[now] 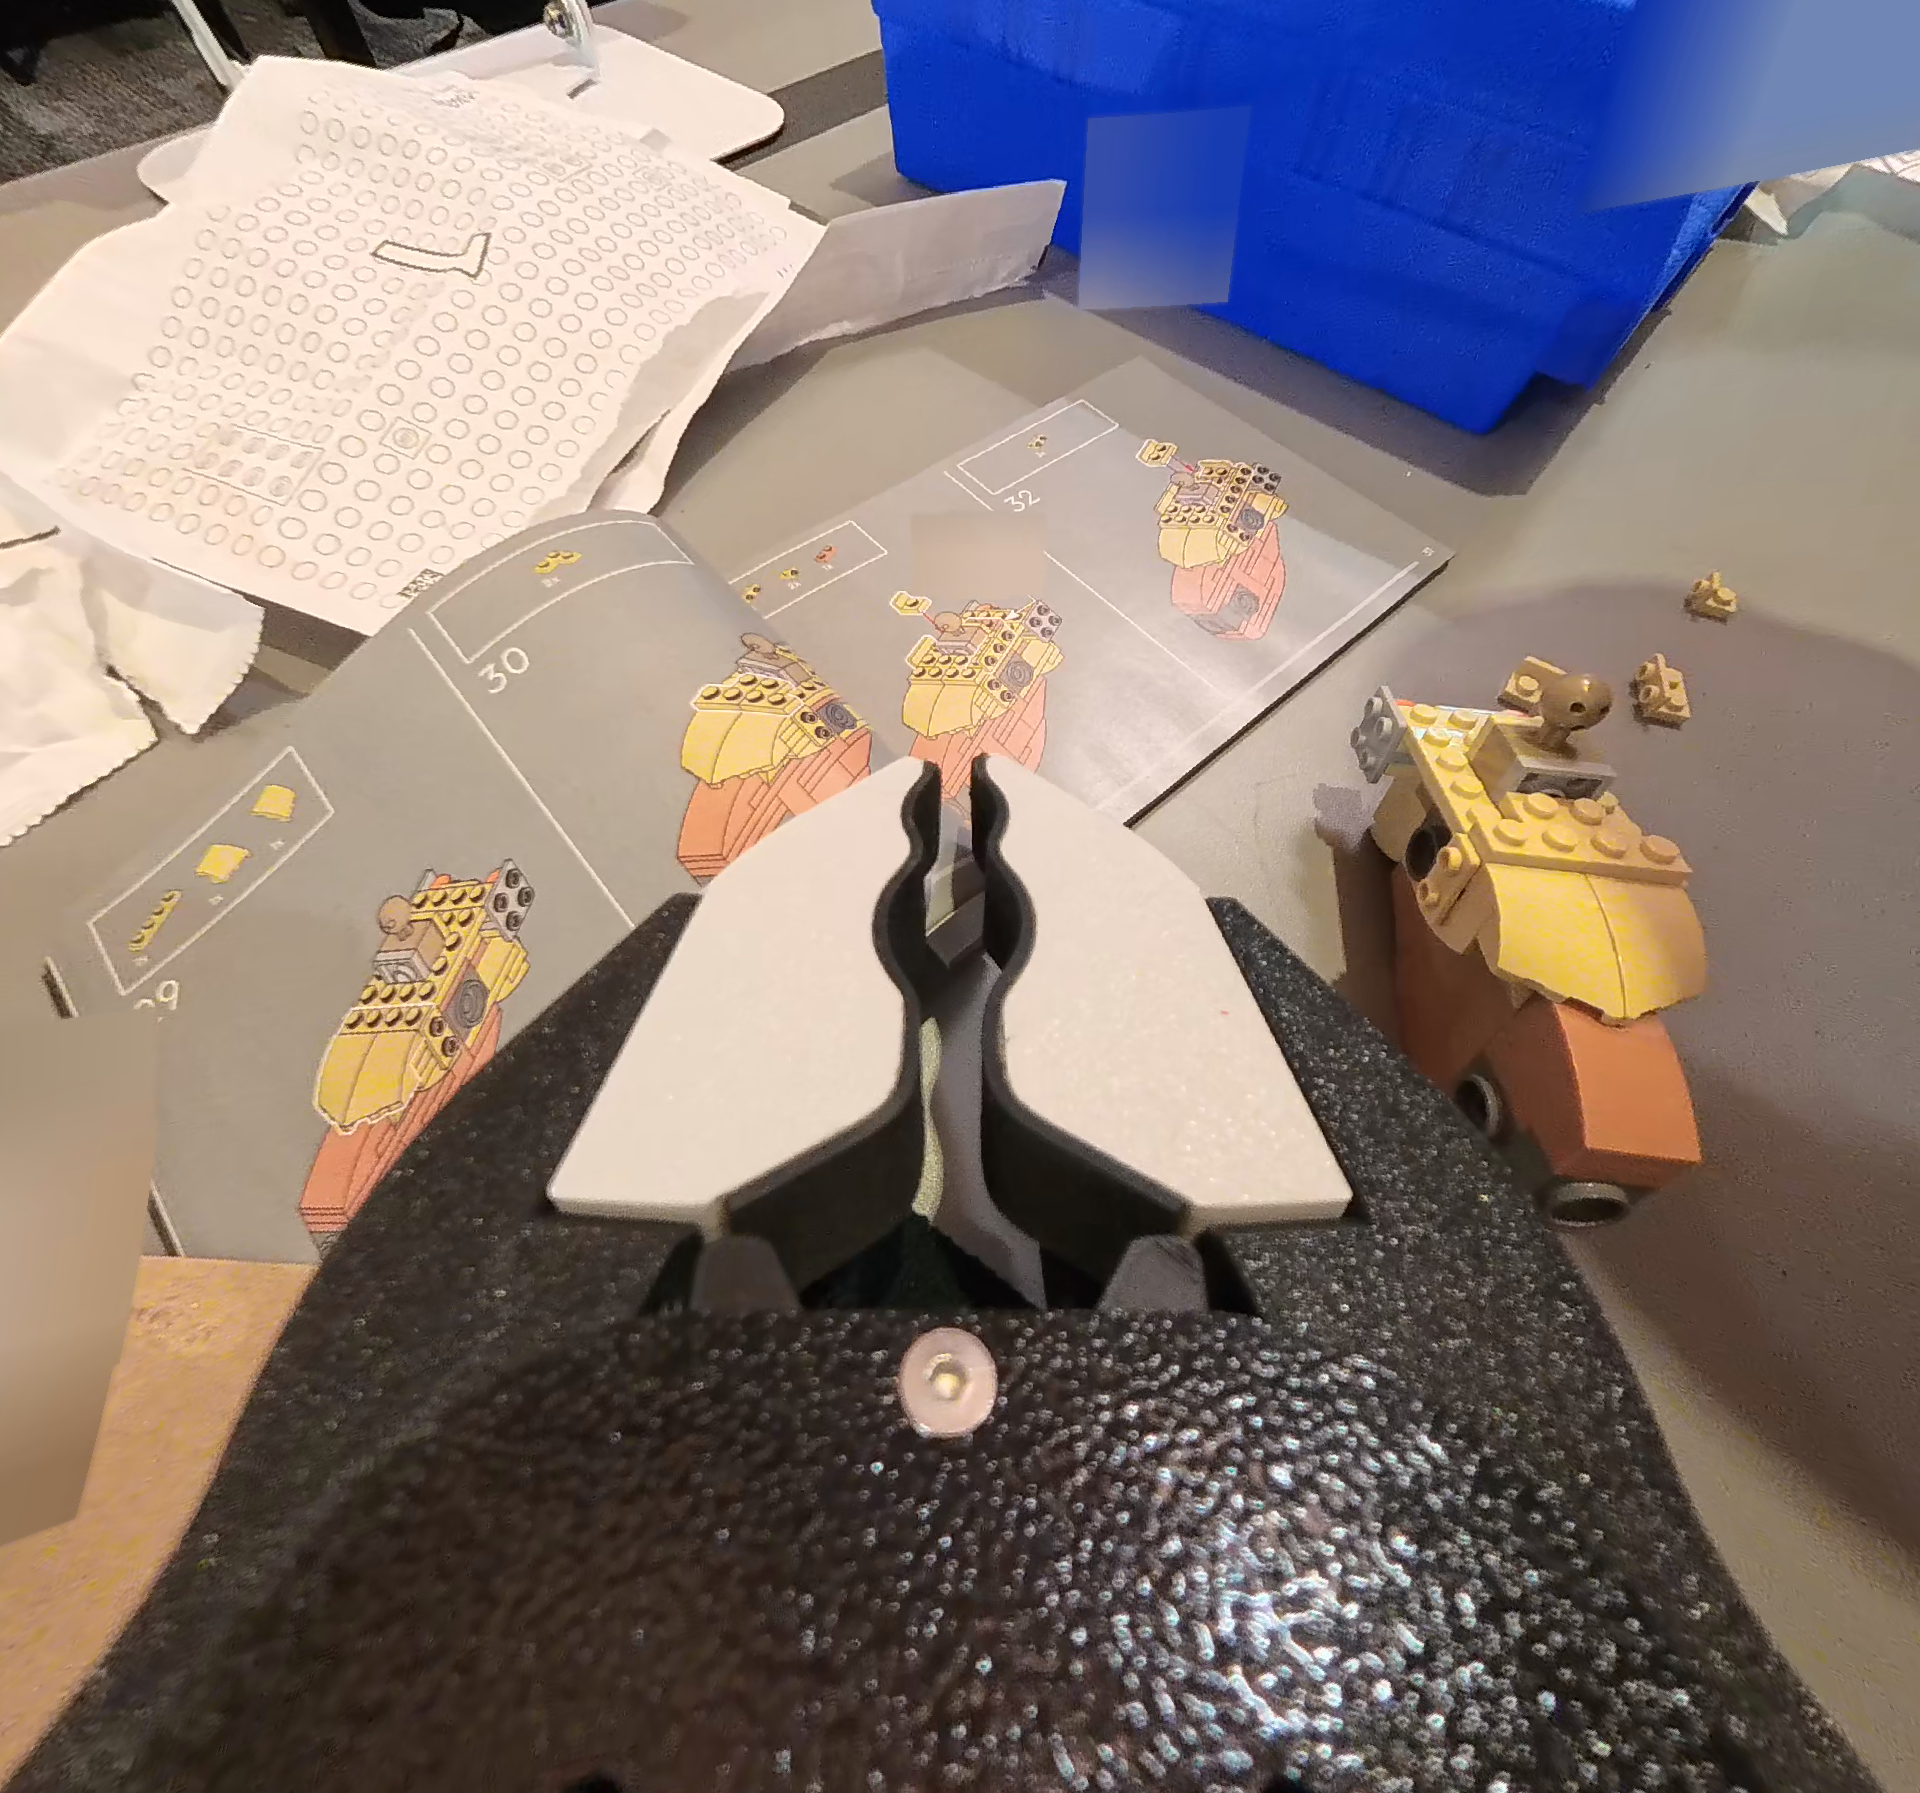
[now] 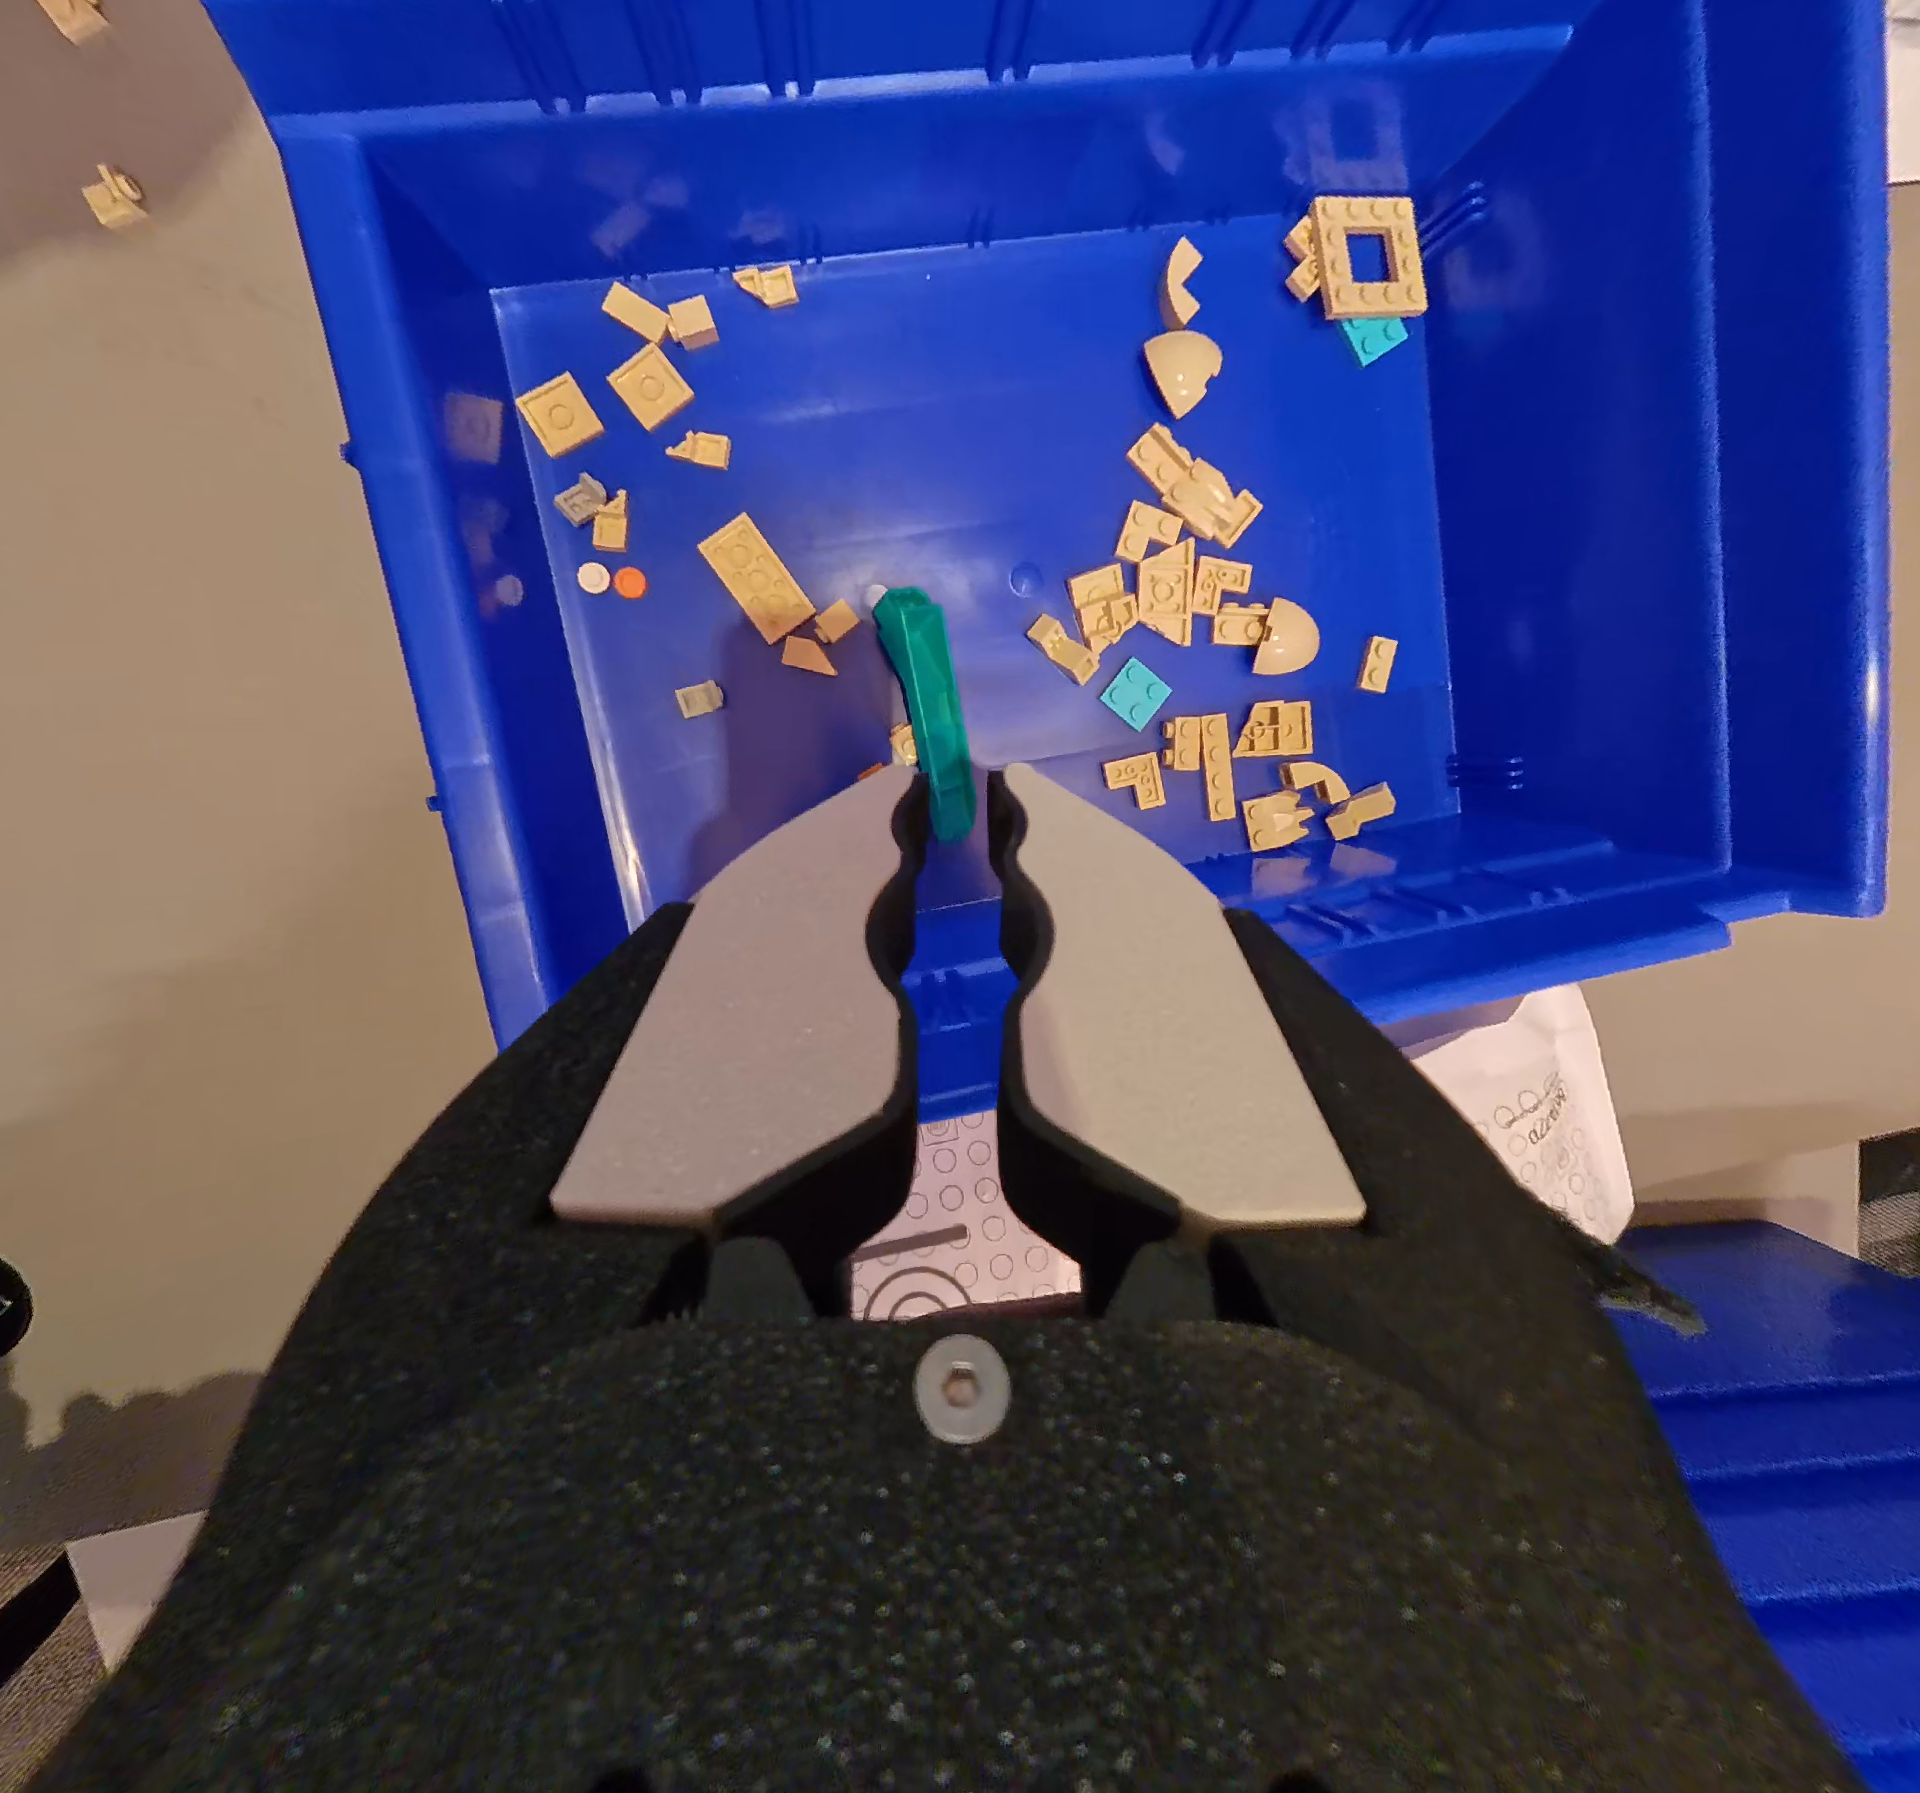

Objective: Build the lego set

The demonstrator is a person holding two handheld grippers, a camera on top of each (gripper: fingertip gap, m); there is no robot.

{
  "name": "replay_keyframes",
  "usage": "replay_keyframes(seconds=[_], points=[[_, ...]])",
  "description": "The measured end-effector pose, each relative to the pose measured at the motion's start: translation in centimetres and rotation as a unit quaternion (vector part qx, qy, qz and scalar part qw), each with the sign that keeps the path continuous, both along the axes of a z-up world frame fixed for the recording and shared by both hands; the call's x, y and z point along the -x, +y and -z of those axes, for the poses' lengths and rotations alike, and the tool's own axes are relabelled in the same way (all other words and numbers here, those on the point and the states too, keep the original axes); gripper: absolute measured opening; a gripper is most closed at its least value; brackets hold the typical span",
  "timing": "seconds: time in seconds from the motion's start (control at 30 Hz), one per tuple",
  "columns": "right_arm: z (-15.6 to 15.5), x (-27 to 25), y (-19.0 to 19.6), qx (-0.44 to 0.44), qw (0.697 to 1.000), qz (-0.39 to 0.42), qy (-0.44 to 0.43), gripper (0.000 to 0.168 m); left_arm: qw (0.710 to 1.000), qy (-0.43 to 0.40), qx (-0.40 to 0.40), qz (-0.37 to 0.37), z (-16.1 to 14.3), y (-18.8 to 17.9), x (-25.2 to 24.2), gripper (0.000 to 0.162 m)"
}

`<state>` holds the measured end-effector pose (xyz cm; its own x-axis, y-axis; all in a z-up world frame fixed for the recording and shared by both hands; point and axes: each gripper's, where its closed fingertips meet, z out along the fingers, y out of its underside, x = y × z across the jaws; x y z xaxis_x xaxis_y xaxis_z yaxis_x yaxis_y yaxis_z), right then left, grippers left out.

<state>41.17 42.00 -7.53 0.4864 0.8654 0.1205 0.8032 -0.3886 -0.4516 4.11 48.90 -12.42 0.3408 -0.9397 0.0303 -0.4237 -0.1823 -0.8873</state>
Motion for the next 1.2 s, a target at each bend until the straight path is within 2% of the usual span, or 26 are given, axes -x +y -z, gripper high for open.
replay_keyframes(seconds=[1.2], points=[[2.5, 1.7, 0.0, 0.006, 0.999, -0.024, 0.028, 0.011, 1.000, -0.001, 0.004, -0.002, 0.0, 0.1, 0.0, 0.005]])
